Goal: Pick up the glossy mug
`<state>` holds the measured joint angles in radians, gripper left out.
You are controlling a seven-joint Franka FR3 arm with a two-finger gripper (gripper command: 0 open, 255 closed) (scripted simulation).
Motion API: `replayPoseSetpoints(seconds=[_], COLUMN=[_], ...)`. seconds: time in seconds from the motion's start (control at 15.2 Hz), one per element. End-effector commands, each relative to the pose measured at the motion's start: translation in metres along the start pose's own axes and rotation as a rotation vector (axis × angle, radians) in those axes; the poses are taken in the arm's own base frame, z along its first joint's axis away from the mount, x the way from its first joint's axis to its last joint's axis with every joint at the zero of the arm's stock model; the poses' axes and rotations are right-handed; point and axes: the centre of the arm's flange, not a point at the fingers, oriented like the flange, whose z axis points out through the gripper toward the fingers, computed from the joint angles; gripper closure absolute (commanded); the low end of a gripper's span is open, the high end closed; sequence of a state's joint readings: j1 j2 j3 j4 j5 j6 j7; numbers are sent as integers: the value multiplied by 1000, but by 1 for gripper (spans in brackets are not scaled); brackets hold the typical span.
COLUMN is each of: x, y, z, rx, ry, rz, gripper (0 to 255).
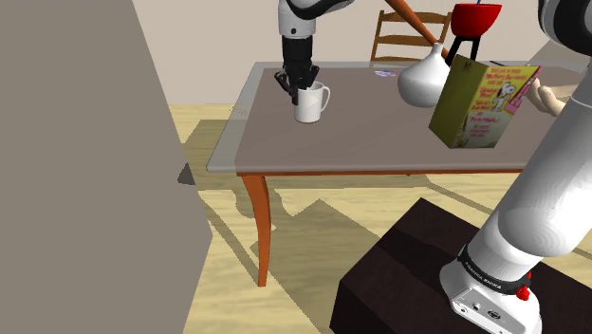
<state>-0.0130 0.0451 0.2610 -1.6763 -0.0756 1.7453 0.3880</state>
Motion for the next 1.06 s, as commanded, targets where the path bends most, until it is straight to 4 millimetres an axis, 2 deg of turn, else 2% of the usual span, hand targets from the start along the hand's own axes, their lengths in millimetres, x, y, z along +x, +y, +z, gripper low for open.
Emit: replayPoseSetpoints(seconds=[0.0, 0.86, 0.99], x=[0, 4, 4], y=[1, 4, 4], z=[-8, -77, -78], rx=[0, 0, 0], ry=[0, 0, 0], rz=[0, 0, 0], gripper=[255, 255, 255])
